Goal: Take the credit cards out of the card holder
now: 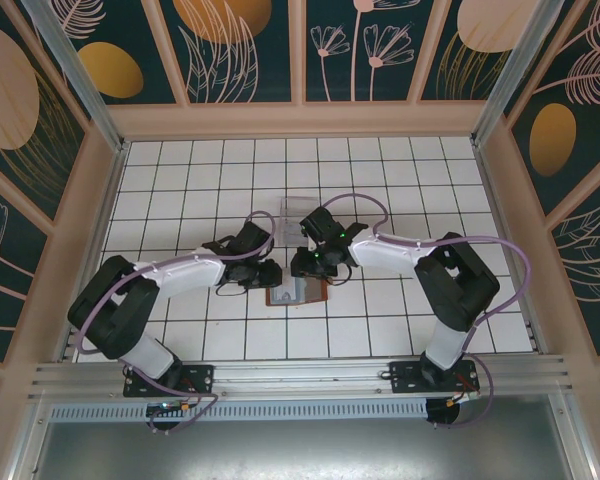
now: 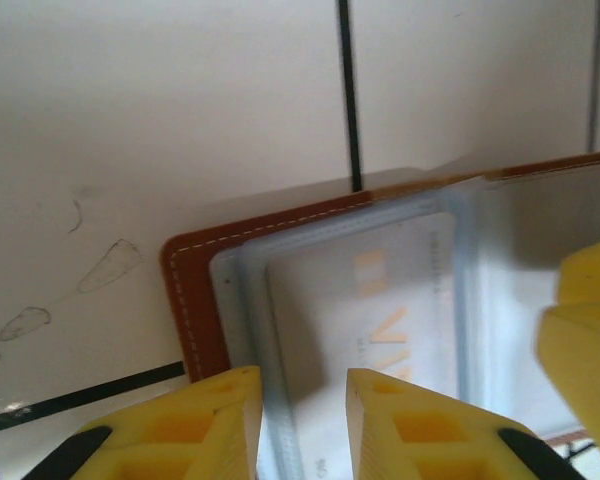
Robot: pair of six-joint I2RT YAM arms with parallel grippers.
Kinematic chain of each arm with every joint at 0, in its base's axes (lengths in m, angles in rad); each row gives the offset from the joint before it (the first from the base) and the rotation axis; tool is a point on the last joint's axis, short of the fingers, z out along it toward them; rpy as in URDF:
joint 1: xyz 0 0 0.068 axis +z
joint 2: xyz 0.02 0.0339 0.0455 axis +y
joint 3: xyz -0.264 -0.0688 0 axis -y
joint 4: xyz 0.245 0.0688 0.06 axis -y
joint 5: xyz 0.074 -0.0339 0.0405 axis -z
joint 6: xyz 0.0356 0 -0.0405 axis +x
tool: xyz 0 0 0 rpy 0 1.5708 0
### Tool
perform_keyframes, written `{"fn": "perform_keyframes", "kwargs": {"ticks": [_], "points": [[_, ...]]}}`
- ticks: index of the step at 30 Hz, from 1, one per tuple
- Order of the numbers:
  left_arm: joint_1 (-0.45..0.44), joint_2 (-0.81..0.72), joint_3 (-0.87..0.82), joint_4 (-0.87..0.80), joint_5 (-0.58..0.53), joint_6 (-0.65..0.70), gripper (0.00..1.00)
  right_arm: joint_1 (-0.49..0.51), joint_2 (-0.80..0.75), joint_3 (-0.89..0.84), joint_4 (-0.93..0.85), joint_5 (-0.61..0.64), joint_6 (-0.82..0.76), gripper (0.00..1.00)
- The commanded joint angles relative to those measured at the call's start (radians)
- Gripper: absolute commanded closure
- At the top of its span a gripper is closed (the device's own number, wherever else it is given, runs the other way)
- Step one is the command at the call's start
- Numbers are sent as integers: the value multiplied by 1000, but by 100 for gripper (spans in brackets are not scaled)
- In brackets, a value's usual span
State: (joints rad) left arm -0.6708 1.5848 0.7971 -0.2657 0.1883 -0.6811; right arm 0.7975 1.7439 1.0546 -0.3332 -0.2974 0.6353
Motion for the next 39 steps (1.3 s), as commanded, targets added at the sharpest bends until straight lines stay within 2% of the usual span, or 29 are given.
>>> {"fn": "perform_keyframes", "kwargs": {"ticks": [1,11,39], "points": [[-2,19,26,-82,-79,30,71,-1,-34,-15,37,-31,10,69],[-1,14,7,-54,-56,25,74,-2,-1,-44,130,-130,47,69],[-2,4,-15,-29,-35,20,73,5,97,-57,203,-172,81,68]]}}
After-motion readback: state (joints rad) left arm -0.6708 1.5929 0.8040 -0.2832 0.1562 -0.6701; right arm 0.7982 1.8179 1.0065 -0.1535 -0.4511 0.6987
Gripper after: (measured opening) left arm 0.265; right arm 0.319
